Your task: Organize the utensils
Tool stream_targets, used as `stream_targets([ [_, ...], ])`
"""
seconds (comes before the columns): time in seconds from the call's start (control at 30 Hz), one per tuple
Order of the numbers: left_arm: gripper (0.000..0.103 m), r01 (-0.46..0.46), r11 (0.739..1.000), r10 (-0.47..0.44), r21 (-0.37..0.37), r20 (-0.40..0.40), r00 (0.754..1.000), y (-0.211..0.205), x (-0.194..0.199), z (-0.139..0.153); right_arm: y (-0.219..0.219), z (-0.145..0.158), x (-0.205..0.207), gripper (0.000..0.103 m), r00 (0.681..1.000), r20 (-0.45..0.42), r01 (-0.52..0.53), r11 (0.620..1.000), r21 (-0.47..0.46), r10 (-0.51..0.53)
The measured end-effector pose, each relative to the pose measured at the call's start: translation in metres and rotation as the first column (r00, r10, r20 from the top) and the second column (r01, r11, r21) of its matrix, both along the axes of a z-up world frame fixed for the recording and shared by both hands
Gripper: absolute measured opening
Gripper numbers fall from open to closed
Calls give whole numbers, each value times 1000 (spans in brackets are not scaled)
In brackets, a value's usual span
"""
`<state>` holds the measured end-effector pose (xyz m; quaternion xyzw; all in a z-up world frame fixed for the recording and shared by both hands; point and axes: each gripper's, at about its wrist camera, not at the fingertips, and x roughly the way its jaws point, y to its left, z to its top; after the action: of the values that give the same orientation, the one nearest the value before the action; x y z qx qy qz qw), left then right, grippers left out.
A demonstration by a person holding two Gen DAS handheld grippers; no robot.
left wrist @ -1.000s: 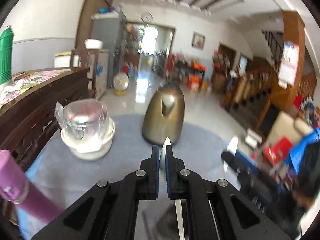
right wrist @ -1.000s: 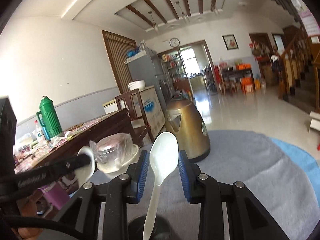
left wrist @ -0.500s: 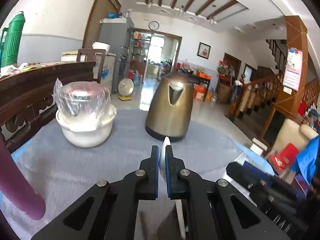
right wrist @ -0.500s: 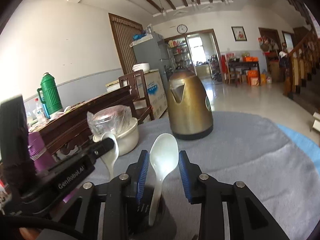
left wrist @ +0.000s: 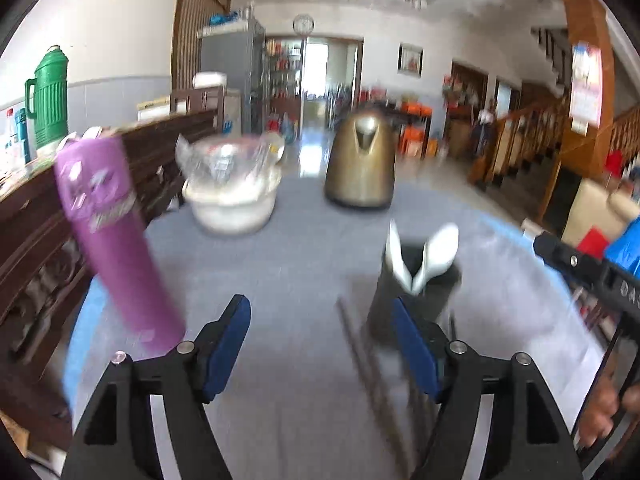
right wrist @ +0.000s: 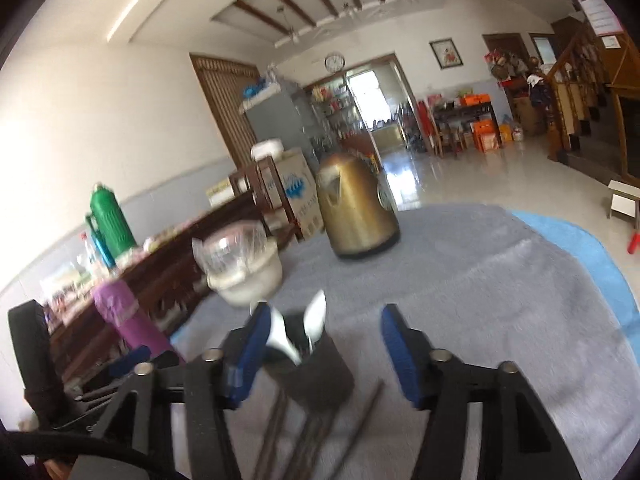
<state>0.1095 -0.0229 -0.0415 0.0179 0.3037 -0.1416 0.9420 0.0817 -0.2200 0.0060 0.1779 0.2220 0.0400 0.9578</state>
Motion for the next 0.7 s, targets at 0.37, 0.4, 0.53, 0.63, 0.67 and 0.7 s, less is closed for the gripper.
stream_targets([
  [0.37,74,-48,997,27,-54,-329,944,18,-19,-60,2,-50,-26,37,965,-256,-57,998,5,56],
  [0.4,74,-48,997,26,-58,-335,942,18,-15,-59,1,-54,-28,36,961,-269,-58,998,10,59],
  [0.53,72,-39,996,8,-80,-351,936,21,-10,-62,-6,-68,-26,32,945,-321,-46,997,56,62],
  [0.63,62,-20,996,-12,-86,-357,934,22,5,-61,-6,-73,-11,28,934,-354,-33,998,57,51],
  [0.67,59,-15,996,-17,-86,-359,933,22,11,-62,-7,-75,-3,27,929,-367,-27,998,55,45],
  [0.7,54,-8,996,-24,-86,-367,930,23,19,-62,-8,-77,6,26,922,-384,-22,998,60,43],
])
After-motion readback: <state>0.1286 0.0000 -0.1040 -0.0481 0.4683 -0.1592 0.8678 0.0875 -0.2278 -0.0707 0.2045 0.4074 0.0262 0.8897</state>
